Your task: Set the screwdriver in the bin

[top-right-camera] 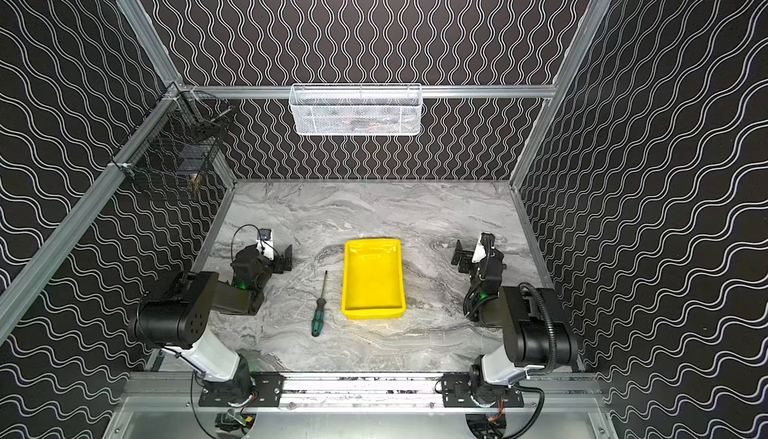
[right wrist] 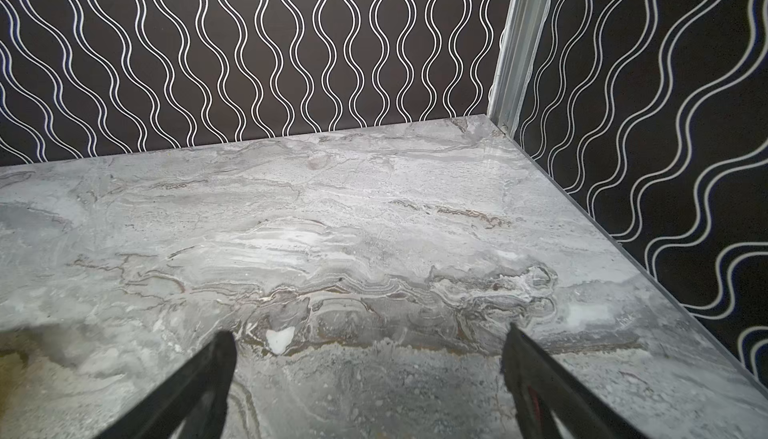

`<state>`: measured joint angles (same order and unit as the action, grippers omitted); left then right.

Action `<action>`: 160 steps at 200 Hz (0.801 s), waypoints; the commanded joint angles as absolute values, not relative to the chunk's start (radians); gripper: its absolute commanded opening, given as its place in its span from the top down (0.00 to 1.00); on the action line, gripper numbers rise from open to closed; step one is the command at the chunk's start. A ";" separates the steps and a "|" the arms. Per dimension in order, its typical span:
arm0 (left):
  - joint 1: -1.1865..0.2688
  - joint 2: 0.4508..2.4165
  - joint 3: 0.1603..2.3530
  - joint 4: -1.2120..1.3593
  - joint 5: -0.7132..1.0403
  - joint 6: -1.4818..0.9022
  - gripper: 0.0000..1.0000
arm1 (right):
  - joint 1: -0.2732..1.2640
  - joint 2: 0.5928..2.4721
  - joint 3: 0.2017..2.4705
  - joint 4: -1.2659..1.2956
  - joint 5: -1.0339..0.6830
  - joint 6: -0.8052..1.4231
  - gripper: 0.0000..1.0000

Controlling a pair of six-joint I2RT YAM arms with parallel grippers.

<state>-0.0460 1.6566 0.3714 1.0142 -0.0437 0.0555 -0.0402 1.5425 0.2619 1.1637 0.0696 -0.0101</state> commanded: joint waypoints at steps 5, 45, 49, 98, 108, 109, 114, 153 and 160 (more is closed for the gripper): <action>-0.046 1.657 0.373 1.021 -0.042 0.064 0.01 | -0.039 1.543 0.262 1.187 0.067 -0.010 0.00; -0.046 1.658 0.377 1.015 -0.039 0.062 0.01 | -0.039 1.543 0.262 1.187 0.066 -0.011 0.00; -0.046 1.658 0.376 1.016 -0.040 0.063 0.01 | -0.039 1.542 0.263 1.187 0.067 -0.011 0.00; -0.046 1.658 0.376 1.016 -0.041 0.063 0.01 | -0.040 1.543 0.262 1.186 0.067 -0.008 0.00; -0.046 1.658 0.376 1.016 -0.041 0.063 0.01 | -0.039 1.543 0.262 1.186 0.067 -0.009 0.00; -0.046 1.659 0.376 1.016 -0.041 0.064 0.01 | -0.039 1.543 0.262 1.187 0.067 -0.009 0.00; -0.046 1.660 0.377 1.015 -0.041 0.063 0.01 | -0.040 1.543 0.263 1.187 0.067 -0.009 0.00; -0.046 1.663 0.382 1.007 -0.043 0.063 0.01 | -0.040 1.543 0.262 1.187 0.067 -0.008 0.00; -0.046 1.663 0.384 1.003 -0.043 0.063 0.01 | -0.040 1.543 0.263 1.185 0.063 -0.008 0.00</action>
